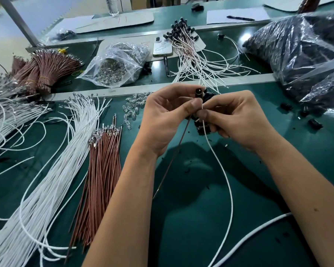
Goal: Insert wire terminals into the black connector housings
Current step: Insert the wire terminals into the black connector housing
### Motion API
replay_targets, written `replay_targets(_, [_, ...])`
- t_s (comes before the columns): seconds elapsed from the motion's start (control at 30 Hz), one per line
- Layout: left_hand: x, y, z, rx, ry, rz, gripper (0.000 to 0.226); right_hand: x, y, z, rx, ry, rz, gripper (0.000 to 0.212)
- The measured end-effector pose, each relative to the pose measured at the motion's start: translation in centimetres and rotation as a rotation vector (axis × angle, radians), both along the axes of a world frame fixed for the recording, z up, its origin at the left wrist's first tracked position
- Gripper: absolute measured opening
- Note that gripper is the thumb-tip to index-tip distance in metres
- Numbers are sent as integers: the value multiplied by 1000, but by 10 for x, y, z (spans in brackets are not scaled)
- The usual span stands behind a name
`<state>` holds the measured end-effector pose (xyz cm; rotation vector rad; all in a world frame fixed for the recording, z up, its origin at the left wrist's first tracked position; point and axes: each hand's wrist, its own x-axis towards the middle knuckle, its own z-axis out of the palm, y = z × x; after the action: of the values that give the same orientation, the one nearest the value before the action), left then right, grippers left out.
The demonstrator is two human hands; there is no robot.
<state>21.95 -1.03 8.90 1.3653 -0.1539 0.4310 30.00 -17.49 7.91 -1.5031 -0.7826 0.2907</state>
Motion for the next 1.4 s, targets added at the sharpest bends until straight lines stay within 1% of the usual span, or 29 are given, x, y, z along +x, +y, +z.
replay_targets(0.23, [0, 0, 1, 30, -34, 15, 26, -4, 0, 3, 33, -61, -10, 5])
replay_targets(0.37, [2, 1, 1, 45, -44, 21, 28, -4, 1, 3, 11, -83, -20, 3])
replay_targets(0.47, [2, 1, 1, 25, -46, 18, 28, -5, 2, 4, 2, -181, -33, 10])
replay_targets(0.6, [1, 2, 1, 7, -36, 28, 26, -7, 3, 8, 4, -280, -58, 5])
replay_targets(0.73, [3, -2, 3, 16, -40, 57, 28, -8, 3, 10, -4, -341, -57, 14])
replay_targets(0.87, [4, -4, 3, 9, -41, 83, 28, -10, 3, 11, -10, -368, -66, 15])
replay_targets(1.0, [4, -4, 3, 16, -23, 113, 26, -10, 4, 11, -59, -429, -88, 22])
replay_targets(1.17, [6, -4, 1, -2, 22, 144, 22, -10, 4, 9, -124, -456, -131, 20])
replay_targets(1.4, [6, -3, -1, -13, 55, 151, 20, -10, 6, 8, -123, -478, -121, 18])
